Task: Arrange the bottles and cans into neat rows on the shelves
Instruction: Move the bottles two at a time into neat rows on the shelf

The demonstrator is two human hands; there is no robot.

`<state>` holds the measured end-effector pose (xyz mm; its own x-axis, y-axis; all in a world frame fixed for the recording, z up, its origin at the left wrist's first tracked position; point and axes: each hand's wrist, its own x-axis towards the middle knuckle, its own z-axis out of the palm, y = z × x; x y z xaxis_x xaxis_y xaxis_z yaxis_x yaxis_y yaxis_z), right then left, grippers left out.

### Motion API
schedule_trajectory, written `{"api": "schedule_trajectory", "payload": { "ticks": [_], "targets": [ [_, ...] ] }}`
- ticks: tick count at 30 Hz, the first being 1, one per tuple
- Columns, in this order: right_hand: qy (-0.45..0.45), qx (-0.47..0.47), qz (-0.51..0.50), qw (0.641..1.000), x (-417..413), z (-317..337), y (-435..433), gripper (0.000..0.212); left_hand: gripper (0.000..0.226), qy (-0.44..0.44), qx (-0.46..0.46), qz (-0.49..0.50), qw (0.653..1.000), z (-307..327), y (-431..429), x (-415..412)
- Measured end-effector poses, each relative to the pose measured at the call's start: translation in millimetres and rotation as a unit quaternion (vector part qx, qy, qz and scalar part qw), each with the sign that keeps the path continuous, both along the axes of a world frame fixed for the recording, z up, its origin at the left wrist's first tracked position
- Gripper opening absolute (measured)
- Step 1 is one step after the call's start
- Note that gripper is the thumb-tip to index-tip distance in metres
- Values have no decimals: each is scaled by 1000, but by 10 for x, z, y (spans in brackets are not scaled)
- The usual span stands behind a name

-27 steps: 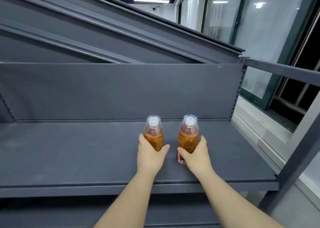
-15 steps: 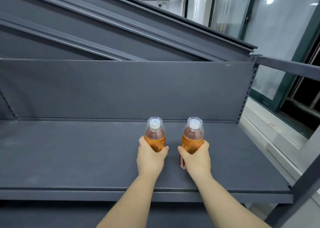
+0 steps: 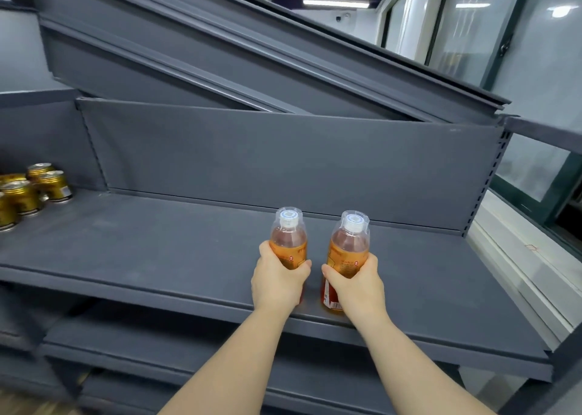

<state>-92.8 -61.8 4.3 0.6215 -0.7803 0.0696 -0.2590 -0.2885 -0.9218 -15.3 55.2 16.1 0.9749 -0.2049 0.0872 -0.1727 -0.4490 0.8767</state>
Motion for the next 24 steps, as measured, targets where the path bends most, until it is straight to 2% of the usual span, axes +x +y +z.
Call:
{"api": "schedule_trajectory", "payload": {
  "ticks": [12,24],
  "targets": [
    [-5,-6,139,990,107,10,935,59,58,-8,14,145,989,67,1190,-206],
    [3,-3,312,950,510,40,2218,60,63,-12,19,305,952,83,2647,-239]
  ]
}}
